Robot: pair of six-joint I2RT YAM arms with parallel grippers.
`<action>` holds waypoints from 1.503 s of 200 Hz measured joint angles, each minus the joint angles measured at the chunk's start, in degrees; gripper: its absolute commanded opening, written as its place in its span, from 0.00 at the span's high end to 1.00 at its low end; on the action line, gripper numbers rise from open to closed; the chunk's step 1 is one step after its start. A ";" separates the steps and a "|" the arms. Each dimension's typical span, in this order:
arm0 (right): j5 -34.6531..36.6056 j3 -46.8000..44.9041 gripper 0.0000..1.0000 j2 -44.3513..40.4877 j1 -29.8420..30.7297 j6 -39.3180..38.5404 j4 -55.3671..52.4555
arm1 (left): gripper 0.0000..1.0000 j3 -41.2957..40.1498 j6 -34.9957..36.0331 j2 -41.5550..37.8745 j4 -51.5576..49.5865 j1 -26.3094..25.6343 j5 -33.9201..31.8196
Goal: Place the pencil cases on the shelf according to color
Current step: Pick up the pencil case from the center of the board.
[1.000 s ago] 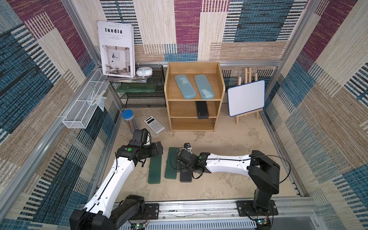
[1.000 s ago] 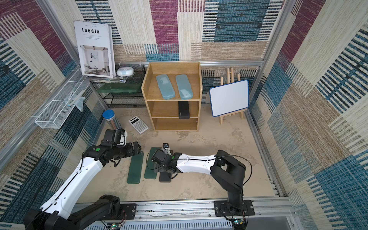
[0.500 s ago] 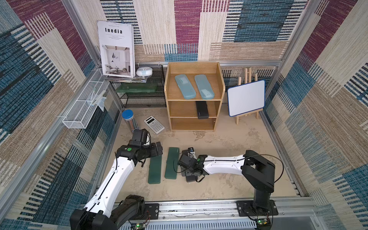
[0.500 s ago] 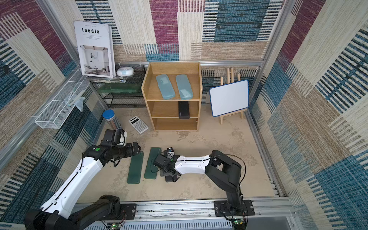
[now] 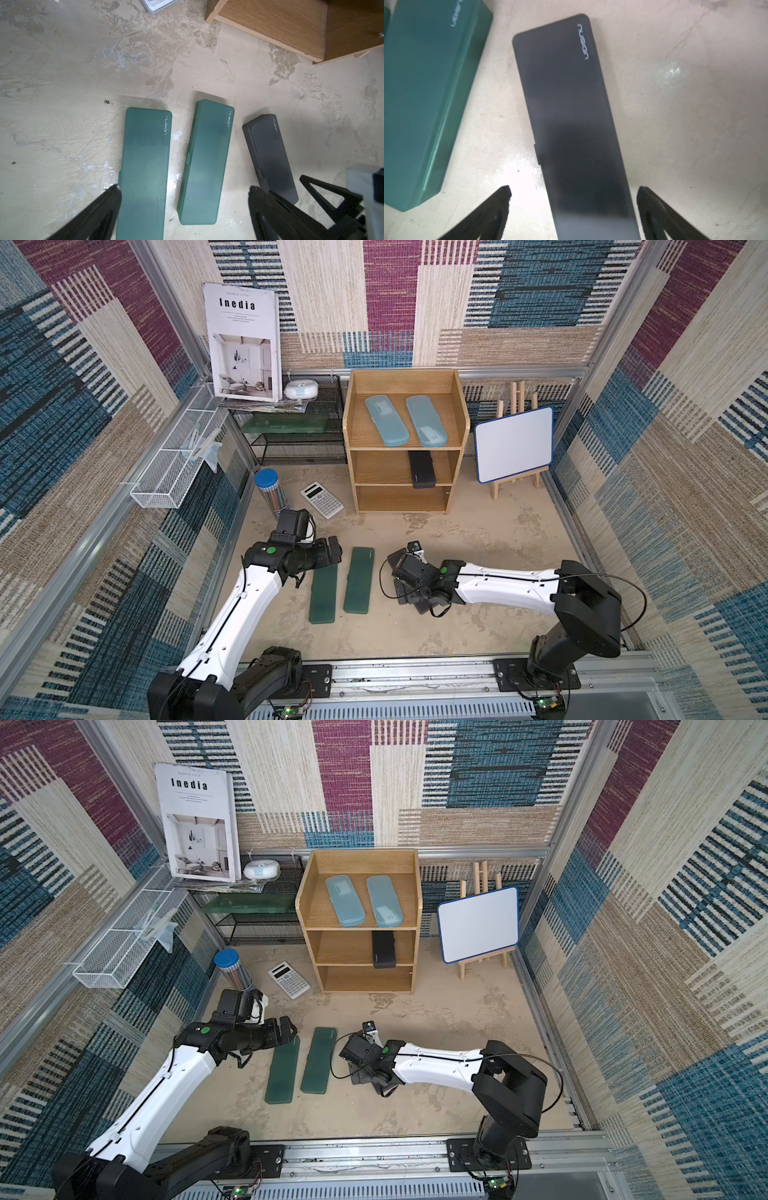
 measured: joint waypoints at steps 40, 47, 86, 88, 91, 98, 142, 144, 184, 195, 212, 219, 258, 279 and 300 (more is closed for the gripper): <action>-2.75 -2.29 0.01 -2.47 0.37 -3.72 -0.31 | 0.00 0.00 0.00 0.00 0.00 0.00 0.02; -3.15 -2.84 0.01 -2.51 0.74 -4.07 -0.35 | 0.00 0.00 0.00 0.00 0.02 0.00 0.02; -3.85 -4.66 0.01 -1.75 2.91 -4.94 -0.66 | 0.00 0.00 0.00 -0.02 0.02 0.00 0.02; -3.74 -4.66 0.01 -1.64 2.99 -4.92 -0.66 | 0.00 0.00 0.00 -0.02 0.02 0.00 0.02; -3.69 -4.63 0.00 -1.53 3.04 -4.92 -0.63 | 0.00 0.00 0.00 -0.02 0.02 0.00 0.02; -2.89 -4.50 0.00 -1.11 3.34 -5.14 -0.63 | 0.00 0.00 0.00 0.00 0.02 0.00 0.02; 0.83 -3.82 0.00 -0.07 3.72 -5.11 -3.08 | 0.00 0.00 0.00 0.04 0.00 0.00 0.04; 0.94 -3.89 0.00 -0.15 3.72 -5.14 -3.23 | 0.00 0.00 0.00 0.07 0.00 0.00 0.04; 1.07 -6.62 0.00 -1.99 3.34 -7.02 -3.58 | 0.00 0.00 0.00 0.37 0.02 -0.02 0.31; 0.04 -7.28 0.00 -1.84 3.28 -7.45 -3.30 | 0.00 0.00 0.00 0.44 0.02 -0.02 0.42; -1.55 -7.82 0.02 -0.87 3.28 -7.67 -2.16 | 0.00 0.00 0.00 0.48 0.02 -0.02 0.48; -2.10 -8.04 0.03 -0.57 3.37 -7.67 -1.84 | 0.00 0.00 0.00 0.48 0.02 -0.02 0.50; -3.17 -9.60 0.12 -0.66 3.48 -6.54 1.44 | 0.00 0.00 0.00 0.50 0.02 -0.02 1.07; -3.41 -10.54 0.19 -0.92 3.58 -5.90 3.41 | 0.00 0.00 0.00 0.59 0.02 -0.02 1.07; -3.34 -11.02 0.25 -0.83 3.76 -5.81 5.44 | 0.00 0.00 0.00 0.76 0.04 -0.02 1.09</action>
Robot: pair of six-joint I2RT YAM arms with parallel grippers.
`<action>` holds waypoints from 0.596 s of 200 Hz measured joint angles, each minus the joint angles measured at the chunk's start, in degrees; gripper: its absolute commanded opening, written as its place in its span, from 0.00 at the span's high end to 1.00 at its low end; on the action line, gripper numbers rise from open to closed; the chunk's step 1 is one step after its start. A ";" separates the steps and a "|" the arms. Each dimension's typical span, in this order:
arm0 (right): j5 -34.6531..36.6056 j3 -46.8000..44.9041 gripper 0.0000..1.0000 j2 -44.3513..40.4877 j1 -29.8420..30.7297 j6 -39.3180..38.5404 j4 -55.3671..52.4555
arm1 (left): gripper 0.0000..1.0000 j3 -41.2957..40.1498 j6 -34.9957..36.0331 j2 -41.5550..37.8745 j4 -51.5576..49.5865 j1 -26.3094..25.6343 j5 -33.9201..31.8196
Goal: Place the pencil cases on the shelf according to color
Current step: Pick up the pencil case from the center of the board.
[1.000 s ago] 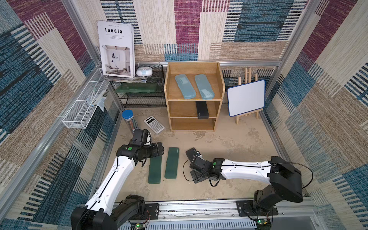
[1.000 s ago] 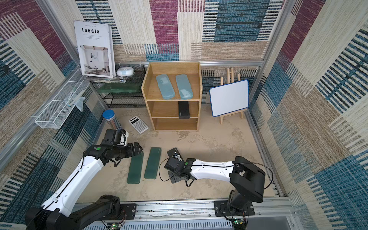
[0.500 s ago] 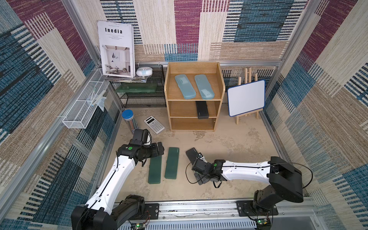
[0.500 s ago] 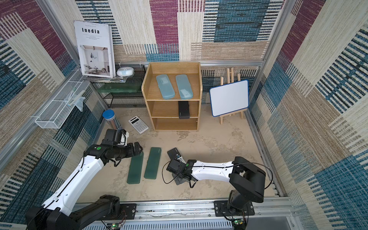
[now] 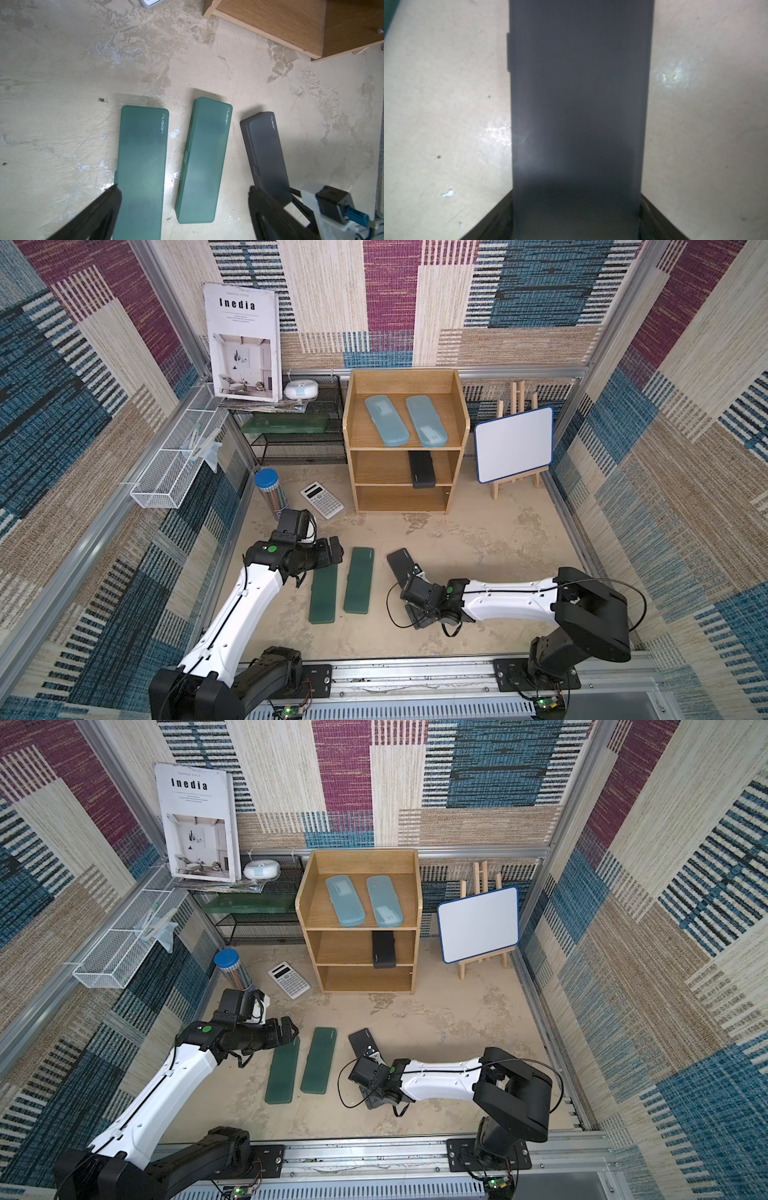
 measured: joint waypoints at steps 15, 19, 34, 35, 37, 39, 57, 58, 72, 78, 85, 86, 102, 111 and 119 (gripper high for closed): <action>0.33 0.48 0.29 0.50 0.20 -0.04 0.31 | 0.00 0.00 0.00 0.00 0.00 0.00 0.00; 0.46 0.70 0.30 0.68 0.33 -0.02 0.26 | 0.00 0.00 0.00 0.00 0.00 0.00 0.00; 0.90 1.57 0.34 0.98 0.66 -0.07 -0.50 | 0.00 0.00 0.00 -0.04 0.00 0.00 0.00; 0.94 1.62 0.34 0.98 0.68 -0.07 -0.57 | 0.00 0.00 0.00 -0.04 0.00 0.00 0.00; 1.03 1.70 0.35 0.98 0.74 -0.07 -0.72 | 0.00 0.00 0.00 -0.07 0.00 0.00 0.00; 1.11 1.81 0.36 0.94 0.81 -0.04 -1.03 | 0.00 0.00 0.00 -0.07 0.00 0.00 0.00; 1.68 2.43 0.40 -0.94 1.20 0.13 -3.23 | 0.00 0.00 0.00 -0.09 0.00 0.00 0.00; 1.73 2.45 0.41 -1.05 1.22 0.15 -3.30 | 0.00 0.00 0.00 -0.09 0.00 0.00 0.00; 2.60 2.97 0.42 -3.43 1.36 0.52 -4.42 | 0.00 0.00 0.00 -0.09 0.02 0.00 0.02; 2.97 3.17 0.43 -4.37 1.36 0.81 -4.68 | 0.00 0.00 0.00 -0.09 0.02 0.00 0.04; 3.43 3.45 0.43 -5.44 1.36 1.07 -5.03 | 0.00 0.00 0.00 -0.09 0.02 0.00 0.07; 3.48 3.50 0.43 -5.55 1.36 1.11 -5.09 | 0.00 0.00 0.00 -0.09 0.02 0.00 0.07; 4.52 4.15 0.44 -7.48 1.31 1.57 -6.12 | 0.00 0.00 0.00 -0.09 0.02 0.00 0.15; 5.16 4.48 0.44 -8.24 1.31 1.77 -6.67 | 0.00 0.00 0.00 -0.09 0.02 0.00 0.17; 5.68 4.90 0.44 -8.87 1.33 2.01 -7.26 | 0.00 0.00 0.00 -0.09 0.04 0.00 0.17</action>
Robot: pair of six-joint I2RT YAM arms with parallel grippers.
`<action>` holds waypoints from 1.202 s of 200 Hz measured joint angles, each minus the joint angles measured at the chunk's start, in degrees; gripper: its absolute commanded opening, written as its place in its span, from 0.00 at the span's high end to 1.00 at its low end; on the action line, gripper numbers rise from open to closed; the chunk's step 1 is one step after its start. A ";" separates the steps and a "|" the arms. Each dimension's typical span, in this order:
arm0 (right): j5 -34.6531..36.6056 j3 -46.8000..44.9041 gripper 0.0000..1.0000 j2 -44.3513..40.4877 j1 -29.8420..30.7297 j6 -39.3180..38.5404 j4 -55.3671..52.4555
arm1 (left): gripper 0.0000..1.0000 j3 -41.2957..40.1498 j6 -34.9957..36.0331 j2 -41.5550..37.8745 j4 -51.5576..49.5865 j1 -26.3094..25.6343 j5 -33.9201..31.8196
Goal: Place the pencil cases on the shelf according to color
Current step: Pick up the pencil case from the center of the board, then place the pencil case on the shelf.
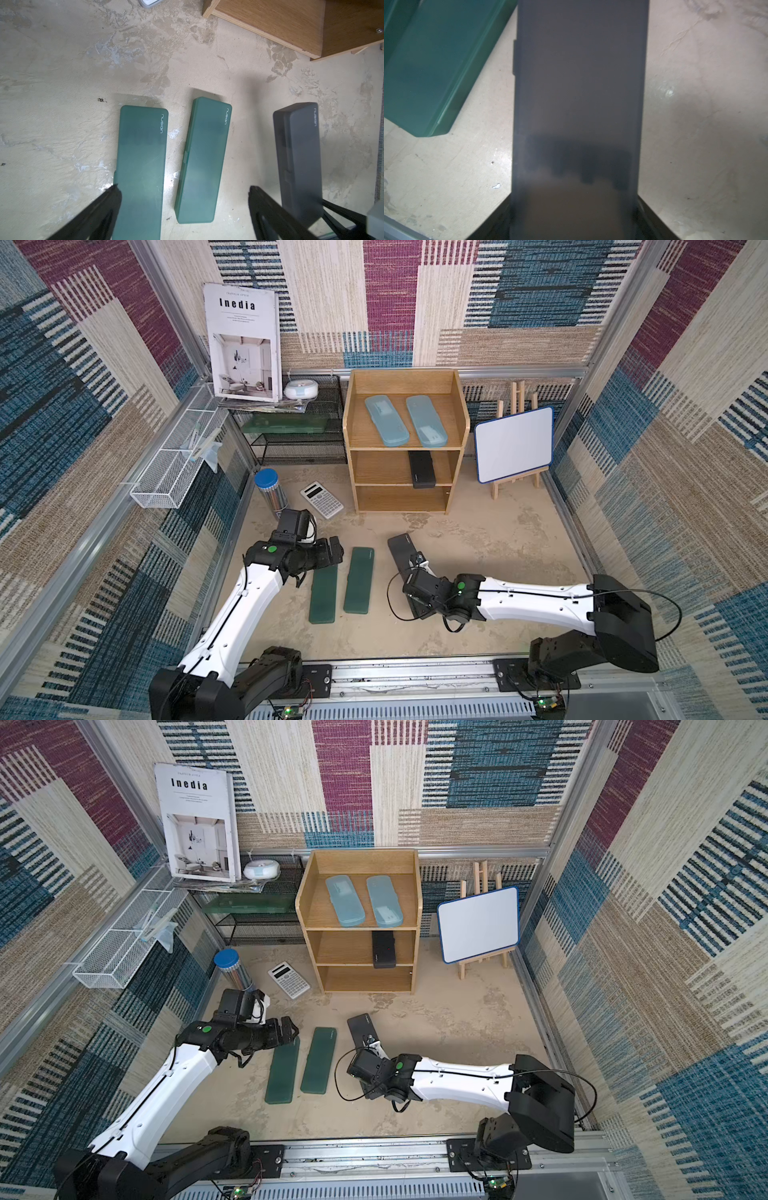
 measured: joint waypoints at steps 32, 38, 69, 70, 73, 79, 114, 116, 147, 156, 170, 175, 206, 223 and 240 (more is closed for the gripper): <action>2.40 2.03 0.44 -1.84 0.00 1.33 -2.08 | 0.00 0.00 0.00 -0.11 0.02 0.00 0.02; 2.86 2.51 0.44 -2.05 0.00 1.68 -2.29 | 0.00 0.00 0.00 -0.22 0.02 0.00 0.02; 5.53 6.43 0.44 -1.64 -0.17 2.38 -3.67 | 0.00 0.00 0.00 -0.52 0.07 0.00 0.04; 5.62 6.58 0.44 -1.60 -0.17 2.38 -3.72 | 0.00 0.00 0.00 -0.55 0.07 0.00 0.04; 5.90 7.17 0.43 -1.42 -0.24 2.36 -3.85 | 0.00 0.00 0.00 -0.57 0.07 0.00 0.04; 6.34 8.31 0.43 -1.03 -0.37 2.32 -4.02 | 0.00 0.00 0.00 -0.61 0.07 0.00 0.04; 7.19 16.06 0.42 2.64 -3.50 0.63 -4.13 | 0.00 0.00 0.00 -0.72 0.07 0.00 0.22; 7.17 16.50 0.42 2.93 -3.76 0.55 -4.11 | 0.00 0.00 0.00 -0.72 0.07 0.00 0.24; 6.51 25.99 0.42 9.03 -8.98 -1.36 -4.72 | 0.00 0.00 0.00 -0.74 0.09 0.00 0.59; 5.81 28.65 0.42 11.13 -10.49 -2.01 -4.72 | 0.00 0.00 0.00 -0.76 0.09 0.00 0.81; 4.42 32.65 0.42 14.58 -12.61 -3.08 -4.76 | 0.00 0.00 0.00 -0.87 0.09 0.00 1.25; 4.07 34.12 0.42 15.87 -13.22 -3.48 -4.74 | 0.00 0.00 0.00 -0.87 0.09 0.00 1.33; 2.19 43.71 0.42 24.48 -16.46 -5.49 -5.29 | 0.00 0.00 -0.02 -1.03 0.11 0.00 1.55; 1.66 49.22 0.42 28.79 -17.33 -6.43 -6.08 | 0.00 0.00 -0.04 -1.03 0.13 0.00 1.81; 1.49 54.47 0.41 32.30 -17.94 -7.02 -7.43 | 0.00 0.00 -0.28 -1.03 0.13 0.00 2.43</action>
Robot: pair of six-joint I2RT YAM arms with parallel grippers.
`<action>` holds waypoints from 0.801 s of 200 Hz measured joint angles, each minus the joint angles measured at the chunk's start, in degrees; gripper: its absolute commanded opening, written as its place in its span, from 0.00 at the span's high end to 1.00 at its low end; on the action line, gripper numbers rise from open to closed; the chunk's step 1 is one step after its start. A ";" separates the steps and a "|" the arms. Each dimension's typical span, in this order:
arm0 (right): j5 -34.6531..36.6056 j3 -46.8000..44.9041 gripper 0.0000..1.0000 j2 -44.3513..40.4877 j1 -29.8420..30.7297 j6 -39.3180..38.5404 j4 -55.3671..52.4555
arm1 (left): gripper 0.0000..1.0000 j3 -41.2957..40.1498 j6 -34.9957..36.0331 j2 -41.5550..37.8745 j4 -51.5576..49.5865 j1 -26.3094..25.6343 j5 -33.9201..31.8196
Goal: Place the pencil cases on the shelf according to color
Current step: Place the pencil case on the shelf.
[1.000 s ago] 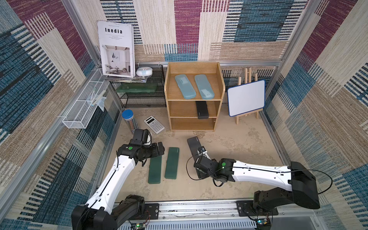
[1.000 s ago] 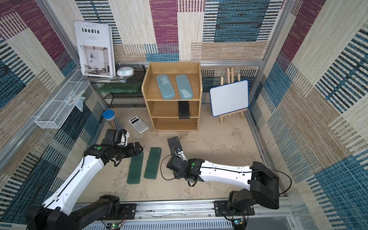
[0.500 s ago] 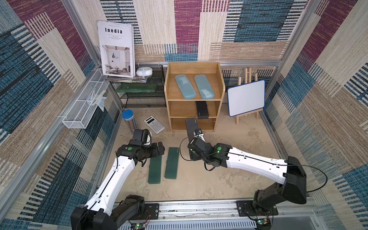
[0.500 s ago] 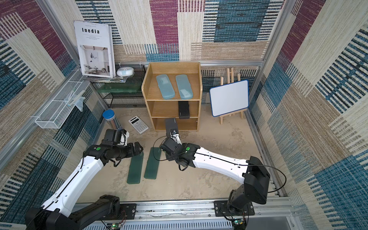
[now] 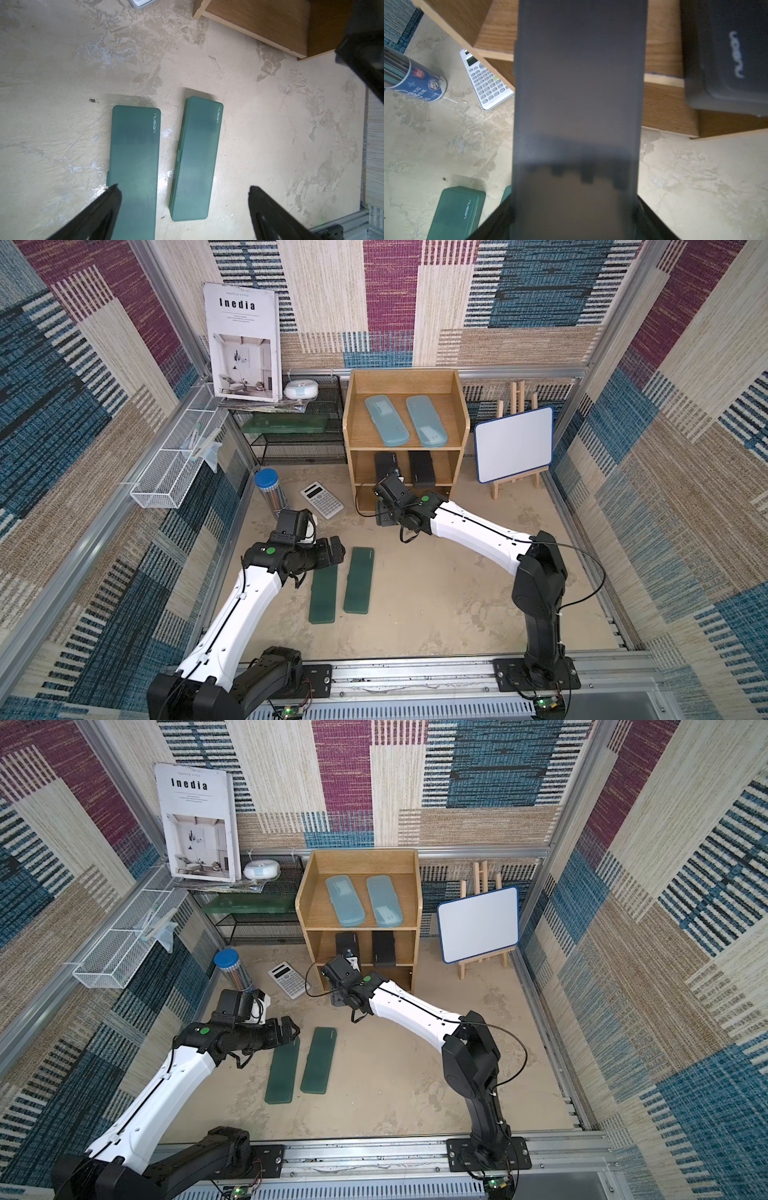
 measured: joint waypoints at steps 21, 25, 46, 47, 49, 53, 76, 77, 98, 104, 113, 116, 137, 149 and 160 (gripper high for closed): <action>-0.17 4.74 0.36 3.08 -0.59 -0.26 -1.16 | 0.00 0.00 -0.02 0.07 0.02 0.00 0.63; -0.20 5.44 0.35 3.52 -0.68 -0.31 -1.42 | 0.00 0.00 -0.07 0.07 0.04 0.00 0.63; -0.35 8.00 0.28 5.01 -0.96 -0.48 -2.54 | 0.00 0.00 -0.15 0.15 0.42 0.00 0.92; -0.35 8.04 0.28 5.03 -0.98 -0.48 -2.56 | 0.00 0.00 -0.15 0.15 0.42 0.00 0.96; -0.35 8.24 0.27 5.14 -1.01 -0.48 -2.71 | 0.00 0.00 -0.15 0.17 0.46 0.00 1.03; -0.35 8.48 0.25 5.25 -1.03 -0.50 -2.91 | 0.00 0.00 -0.15 0.17 0.46 0.00 1.07; -0.31 9.73 0.16 5.77 -1.40 -0.48 -3.82 | 0.00 0.00 -0.17 0.20 0.83 0.00 1.70; -0.31 9.81 0.16 5.81 -1.42 -0.48 -3.82 | 0.00 0.00 -0.17 0.20 0.85 0.00 1.73; -0.31 10.56 0.13 5.88 -1.55 -0.46 -4.20 | 0.00 0.00 -0.17 0.20 1.27 0.00 2.03; -0.33 10.64 0.13 5.88 -1.57 -0.44 -4.24 | 0.00 0.00 -0.17 0.20 1.27 0.00 2.12; -0.35 10.69 0.13 5.88 -1.57 -0.44 -4.28 | 0.00 0.00 -0.17 0.20 1.27 0.00 2.16; -0.35 10.69 0.13 5.88 -1.57 -0.39 -4.35 | 0.00 0.00 -0.17 0.20 1.27 0.00 2.16; -0.72 10.69 0.13 5.68 -1.57 -0.15 -4.46 | 0.00 0.00 -0.17 0.20 1.27 0.00 2.21; -0.98 10.51 0.13 5.16 -1.57 0.07 -4.59 | 0.00 0.00 -0.17 0.20 1.27 0.00 2.23; -1.44 10.27 0.13 4.48 -1.57 0.17 -4.66 | 0.00 0.00 -0.17 0.20 1.27 0.00 2.23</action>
